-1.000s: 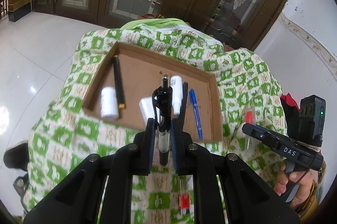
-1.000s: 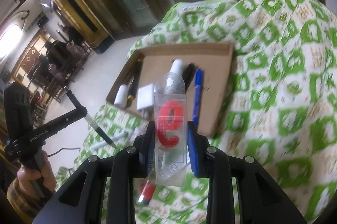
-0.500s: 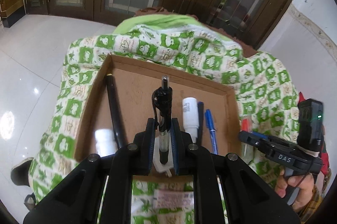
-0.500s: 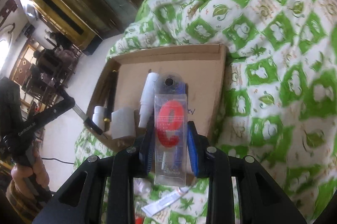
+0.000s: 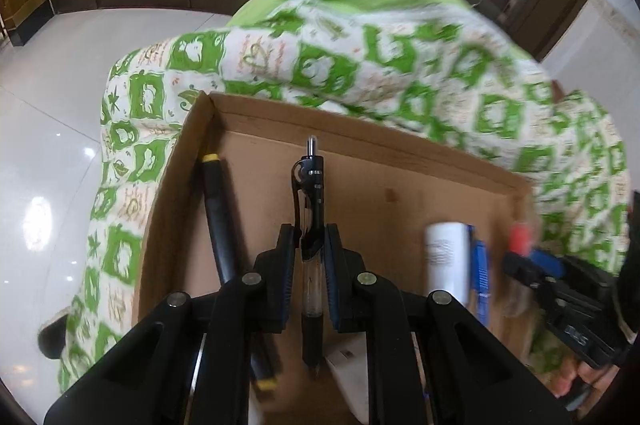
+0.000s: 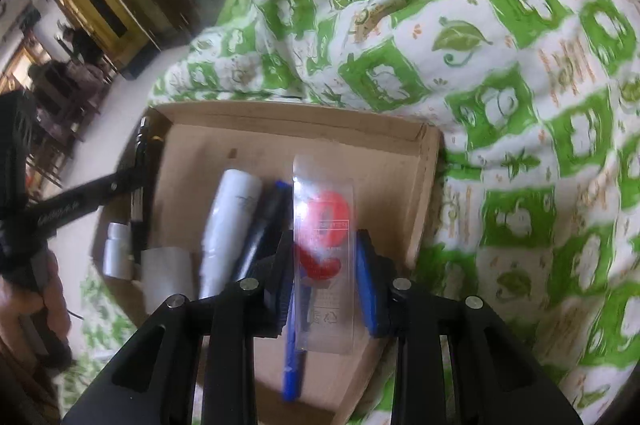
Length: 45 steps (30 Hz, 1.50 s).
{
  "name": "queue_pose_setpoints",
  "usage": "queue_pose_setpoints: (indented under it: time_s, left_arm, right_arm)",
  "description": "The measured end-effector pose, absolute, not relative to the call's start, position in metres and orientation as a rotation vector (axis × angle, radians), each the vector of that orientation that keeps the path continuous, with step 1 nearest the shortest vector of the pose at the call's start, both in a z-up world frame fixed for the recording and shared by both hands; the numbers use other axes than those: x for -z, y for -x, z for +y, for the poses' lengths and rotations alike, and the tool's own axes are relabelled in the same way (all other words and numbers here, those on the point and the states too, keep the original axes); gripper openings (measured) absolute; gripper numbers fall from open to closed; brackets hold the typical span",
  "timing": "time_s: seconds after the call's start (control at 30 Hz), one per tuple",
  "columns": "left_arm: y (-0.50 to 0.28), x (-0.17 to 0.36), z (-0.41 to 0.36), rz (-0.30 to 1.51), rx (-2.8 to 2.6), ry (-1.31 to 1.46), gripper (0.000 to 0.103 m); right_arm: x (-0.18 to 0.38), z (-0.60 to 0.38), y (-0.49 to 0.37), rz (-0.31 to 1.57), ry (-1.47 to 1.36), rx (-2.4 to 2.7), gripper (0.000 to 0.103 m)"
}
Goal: Organize rigid objects
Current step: 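Carry the black pen with left tool while right tool carries the clear bottle into the tray, then open both tools to release the pen and bottle, then lift away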
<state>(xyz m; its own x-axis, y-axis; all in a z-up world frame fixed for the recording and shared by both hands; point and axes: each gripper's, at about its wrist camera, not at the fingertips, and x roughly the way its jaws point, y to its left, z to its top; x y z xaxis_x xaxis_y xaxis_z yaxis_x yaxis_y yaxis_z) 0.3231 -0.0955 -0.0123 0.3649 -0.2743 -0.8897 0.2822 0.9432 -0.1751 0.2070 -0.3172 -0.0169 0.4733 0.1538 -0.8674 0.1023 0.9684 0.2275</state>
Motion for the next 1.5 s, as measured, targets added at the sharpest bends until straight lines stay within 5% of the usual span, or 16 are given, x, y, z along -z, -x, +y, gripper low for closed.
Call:
queue_pose_setpoints:
  time_s: [0.33,0.5,0.63,0.8,1.07,1.2,1.3,1.5]
  left_arm:
    - [-0.334,0.024,-0.098,1.161,0.331,-0.051,0.016]
    - [-0.299,0.007,-0.098,1.116,0.341,-0.097,0.036]
    - [-0.252,-0.019,-0.088,1.041,0.344,-0.156,0.046]
    - [-0.19,-0.043,-0.064,0.967,0.253,-0.202,0.056]
    - [-0.108,-0.06,-0.032,0.883,0.157,-0.24,0.057]
    - [-0.088,-0.061,-0.026,0.864,0.148,-0.214,0.066]
    - [-0.078,-0.046,-0.017,0.881,0.152,-0.124,0.075]
    - [-0.068,0.012,0.023,1.04,0.134,0.135,0.075]
  right_arm:
    - [0.027,-0.316,-0.222,1.048,-0.157,0.022,0.028]
    - [0.014,-0.307,-0.211,0.978,-0.165,0.0,0.055]
    - [-0.007,-0.306,-0.179,0.928,-0.261,-0.003,0.057]
    - [-0.026,-0.29,-0.121,0.848,-0.386,-0.078,0.074]
    - [-0.024,-0.257,-0.043,0.895,-0.415,-0.199,0.083]
    - [-0.014,-0.249,-0.017,0.929,-0.448,-0.205,0.084]
    - [-0.007,-0.248,-0.013,0.947,-0.45,-0.2,0.085]
    - [0.001,-0.262,-0.014,0.968,-0.489,-0.152,0.085]
